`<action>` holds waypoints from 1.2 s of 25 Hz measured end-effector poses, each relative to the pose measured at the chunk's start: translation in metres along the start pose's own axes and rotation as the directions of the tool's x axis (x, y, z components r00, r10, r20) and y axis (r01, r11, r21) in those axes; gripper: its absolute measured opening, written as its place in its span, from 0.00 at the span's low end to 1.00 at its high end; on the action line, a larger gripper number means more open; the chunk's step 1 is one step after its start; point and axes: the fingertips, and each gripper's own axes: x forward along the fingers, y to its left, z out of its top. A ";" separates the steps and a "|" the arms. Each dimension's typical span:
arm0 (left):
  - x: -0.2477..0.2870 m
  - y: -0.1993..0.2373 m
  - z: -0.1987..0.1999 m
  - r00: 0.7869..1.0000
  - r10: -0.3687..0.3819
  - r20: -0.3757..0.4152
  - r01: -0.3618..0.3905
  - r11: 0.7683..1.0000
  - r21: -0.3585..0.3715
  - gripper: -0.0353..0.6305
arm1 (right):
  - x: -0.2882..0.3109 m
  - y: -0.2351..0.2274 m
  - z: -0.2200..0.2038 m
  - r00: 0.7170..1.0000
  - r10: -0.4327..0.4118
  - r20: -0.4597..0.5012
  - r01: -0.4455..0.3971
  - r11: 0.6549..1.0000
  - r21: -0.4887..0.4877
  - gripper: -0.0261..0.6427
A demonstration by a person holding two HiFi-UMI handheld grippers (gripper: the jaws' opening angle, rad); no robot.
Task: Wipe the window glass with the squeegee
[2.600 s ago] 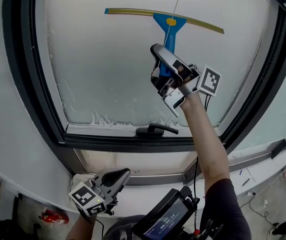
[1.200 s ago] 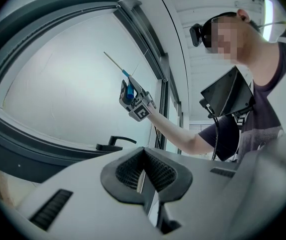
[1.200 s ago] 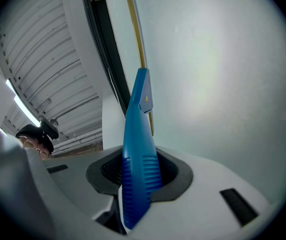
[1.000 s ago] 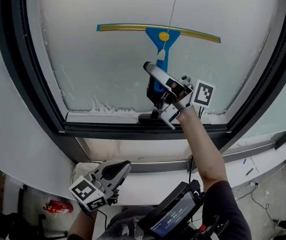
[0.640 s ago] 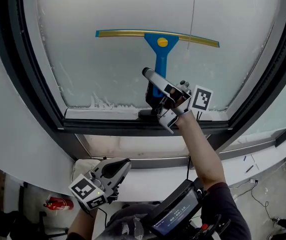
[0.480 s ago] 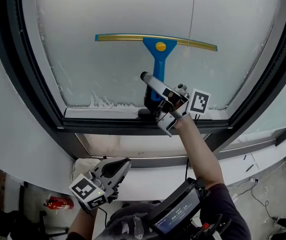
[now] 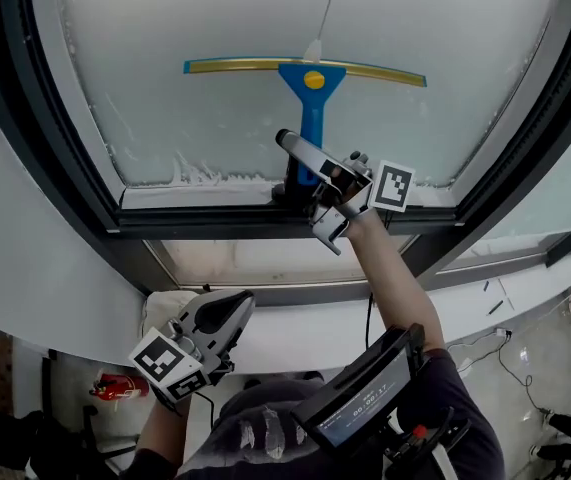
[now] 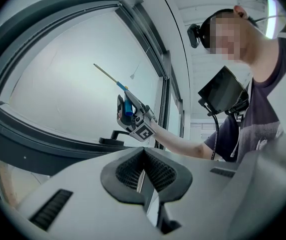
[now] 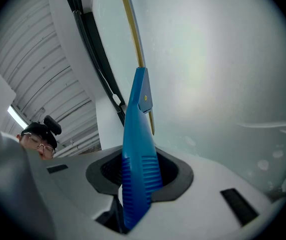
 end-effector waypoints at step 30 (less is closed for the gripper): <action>0.010 -0.034 -0.036 0.989 0.130 -0.063 -0.135 0.988 -0.077 0.06 | -0.016 -0.010 -0.035 0.998 0.044 -0.053 -0.037 0.992 0.118 0.19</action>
